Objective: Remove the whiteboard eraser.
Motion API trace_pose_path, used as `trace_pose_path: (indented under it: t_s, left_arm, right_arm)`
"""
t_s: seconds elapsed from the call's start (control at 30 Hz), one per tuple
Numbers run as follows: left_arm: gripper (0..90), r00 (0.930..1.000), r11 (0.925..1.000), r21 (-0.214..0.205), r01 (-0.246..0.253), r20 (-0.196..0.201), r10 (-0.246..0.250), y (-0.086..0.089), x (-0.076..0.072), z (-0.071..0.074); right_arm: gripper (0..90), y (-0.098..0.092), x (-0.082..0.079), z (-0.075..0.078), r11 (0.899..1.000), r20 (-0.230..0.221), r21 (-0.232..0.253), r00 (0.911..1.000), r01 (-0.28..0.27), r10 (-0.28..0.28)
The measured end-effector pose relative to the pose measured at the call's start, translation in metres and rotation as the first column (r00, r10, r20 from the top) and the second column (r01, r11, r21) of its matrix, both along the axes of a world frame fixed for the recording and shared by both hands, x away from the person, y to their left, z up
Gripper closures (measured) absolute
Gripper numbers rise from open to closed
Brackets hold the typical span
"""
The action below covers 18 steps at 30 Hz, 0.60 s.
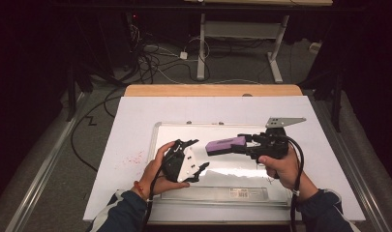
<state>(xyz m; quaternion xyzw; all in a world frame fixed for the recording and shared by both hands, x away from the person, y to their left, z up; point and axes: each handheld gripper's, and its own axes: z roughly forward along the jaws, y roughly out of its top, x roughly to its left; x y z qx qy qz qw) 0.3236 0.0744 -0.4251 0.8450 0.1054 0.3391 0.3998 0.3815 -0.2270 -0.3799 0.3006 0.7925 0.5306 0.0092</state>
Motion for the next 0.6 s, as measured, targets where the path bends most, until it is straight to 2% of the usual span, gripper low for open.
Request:
trace_pose_path:
  t_s: [0.1, 0.13, 0.17, 0.2, 0.27, 0.3, 0.33, 0.47, 0.6]
  left_arm:
    - [21.9, 0.9994, 0.9995, -0.027, -0.020, -0.030, 0.019, 0.009, 0.002, 0.000]
    - [22.0, 0.9962, 0.9974, -0.035, -0.062, -0.063, 0.060, 0.014, 0.000, -0.001]
    - [21.9, 0.9983, 0.9989, -0.029, -0.036, -0.046, 0.035, 0.017, 0.003, -0.001]
    - [21.9, 0.9985, 0.9989, -0.035, -0.030, -0.047, 0.028, 0.019, 0.004, -0.001]
    - [21.6, 0.9965, 0.9973, -0.049, -0.054, -0.067, 0.050, 0.026, 0.005, -0.001]
    - [21.4, 0.9958, 0.9966, -0.055, -0.061, -0.072, 0.057, 0.028, 0.005, -0.001]
    - [21.4, 0.9948, 0.9958, -0.062, -0.067, -0.081, 0.062, 0.032, 0.004, -0.001]
    - [21.4, 0.9896, 0.9914, -0.079, -0.105, -0.107, 0.096, 0.046, 0.003, -0.003]
    - [21.3, 0.9833, 0.9856, -0.094, -0.141, -0.129, 0.128, 0.061, -0.001, -0.006]
  right_arm:
    - [38.3, -0.009, -0.004, 0.005, 0.998, 0.066, -0.018, 0.9963, 0.056, -0.054]
    - [38.3, -0.011, -0.004, 0.006, 0.998, 0.073, -0.010, 0.9956, 0.060, -0.059]
    - [38.3, -0.015, -0.005, 0.007, 0.997, 0.093, -0.013, 0.9925, 0.081, -0.079]
    - [38.3, -0.018, -0.006, 0.008, 0.994, 0.112, -0.024, 0.9887, 0.104, -0.101]
    - [38.3, -0.023, -0.008, 0.010, 0.991, 0.139, -0.033, 0.9823, 0.131, -0.125]
    - [38.3, -0.029, -0.010, 0.011, 0.985, 0.170, -0.044, 0.9731, 0.165, -0.155]
    - [38.3, -0.029, -0.010, 0.011, 0.985, 0.170, -0.044, 0.9731, 0.165, -0.155]
    - [38.3, -0.042, -0.012, 0.012, 0.977, 0.202, -0.044, 0.9595, 0.209, -0.196]
    - [38.3, -0.053, -0.015, 0.010, 0.963, 0.242, -0.069, 0.9410, 0.260, -0.237]
